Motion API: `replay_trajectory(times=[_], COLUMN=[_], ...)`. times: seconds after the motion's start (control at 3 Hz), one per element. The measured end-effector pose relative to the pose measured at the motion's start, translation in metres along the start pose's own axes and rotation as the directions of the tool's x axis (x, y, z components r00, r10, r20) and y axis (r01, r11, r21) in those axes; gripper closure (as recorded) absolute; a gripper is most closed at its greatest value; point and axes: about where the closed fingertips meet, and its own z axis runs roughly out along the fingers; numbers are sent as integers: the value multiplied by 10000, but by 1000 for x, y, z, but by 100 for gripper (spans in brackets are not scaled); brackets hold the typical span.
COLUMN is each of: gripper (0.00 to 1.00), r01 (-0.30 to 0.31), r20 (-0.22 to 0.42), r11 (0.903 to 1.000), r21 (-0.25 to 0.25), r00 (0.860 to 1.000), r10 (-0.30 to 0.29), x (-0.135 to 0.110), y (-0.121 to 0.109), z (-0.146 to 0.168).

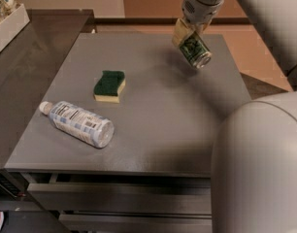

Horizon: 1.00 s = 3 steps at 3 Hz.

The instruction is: Place green can upright

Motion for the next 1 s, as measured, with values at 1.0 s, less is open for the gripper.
replay_trajectory(times=[1.0], gripper=[100], r01=[1190], r20=[3525], r11=[9921], r21=[399], r00=[9274], r10=[-1254], x=[39], y=[29], z=[-32])
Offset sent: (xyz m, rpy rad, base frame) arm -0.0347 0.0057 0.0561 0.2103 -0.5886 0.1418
